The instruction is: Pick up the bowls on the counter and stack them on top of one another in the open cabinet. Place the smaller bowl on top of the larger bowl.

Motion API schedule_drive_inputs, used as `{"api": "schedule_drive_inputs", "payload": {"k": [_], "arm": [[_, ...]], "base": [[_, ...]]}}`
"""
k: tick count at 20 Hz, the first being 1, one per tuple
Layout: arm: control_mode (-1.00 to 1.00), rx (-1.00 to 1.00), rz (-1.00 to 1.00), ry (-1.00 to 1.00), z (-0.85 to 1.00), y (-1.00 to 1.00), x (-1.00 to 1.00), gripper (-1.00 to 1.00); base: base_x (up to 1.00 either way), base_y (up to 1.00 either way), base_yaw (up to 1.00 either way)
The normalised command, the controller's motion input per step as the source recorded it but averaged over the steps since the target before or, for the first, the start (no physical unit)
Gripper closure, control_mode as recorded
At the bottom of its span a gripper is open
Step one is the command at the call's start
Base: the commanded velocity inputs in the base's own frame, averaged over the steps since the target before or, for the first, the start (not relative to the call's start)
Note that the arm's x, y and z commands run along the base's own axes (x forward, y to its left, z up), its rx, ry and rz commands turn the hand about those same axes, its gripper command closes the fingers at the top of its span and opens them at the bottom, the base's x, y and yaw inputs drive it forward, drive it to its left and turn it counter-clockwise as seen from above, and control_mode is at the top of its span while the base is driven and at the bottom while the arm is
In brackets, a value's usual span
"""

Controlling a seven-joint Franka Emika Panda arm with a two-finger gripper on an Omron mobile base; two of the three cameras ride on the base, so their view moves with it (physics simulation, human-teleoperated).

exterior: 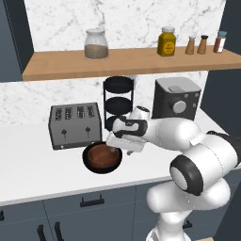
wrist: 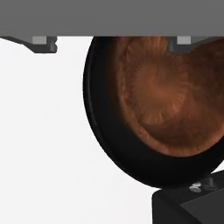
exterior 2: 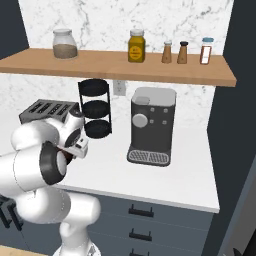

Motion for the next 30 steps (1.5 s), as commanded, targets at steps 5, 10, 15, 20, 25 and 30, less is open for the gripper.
{"api": "schedule_drive_inputs", "payload": {"k": [5, 10, 15, 20, 25, 30], "arm": [[-1.00, 0.00, -0.10, 0.01, -0.37, 0.00, 0.05, -1.00], [-1.00, 0.00, -0.09, 0.01, -0.39, 0.14, 0.09, 1.00], [-1.00, 0.00, -0.07, 0.00, -0.15, 0.14, 0.10, 1.00], [-1.00, 0.01, -0.03, 0.00, 0.11, 0.00, -0.01, 1.00], [-1.00, 0.10, -0.08, -0.07, 0.37, -0.48, -0.75, 1.00], [-1.00, 0.26, -0.18, -0.08, 0.77, -0.99, -0.97, 1.00]], "base": [[0.00, 0.00, 0.00], [0.00, 0.00, 0.00], [0.00, 0.00, 0.00], [0.00, 0.00, 0.00], [0.00, 0.00, 0.00], [0.00, 0.00, 0.00]]}}
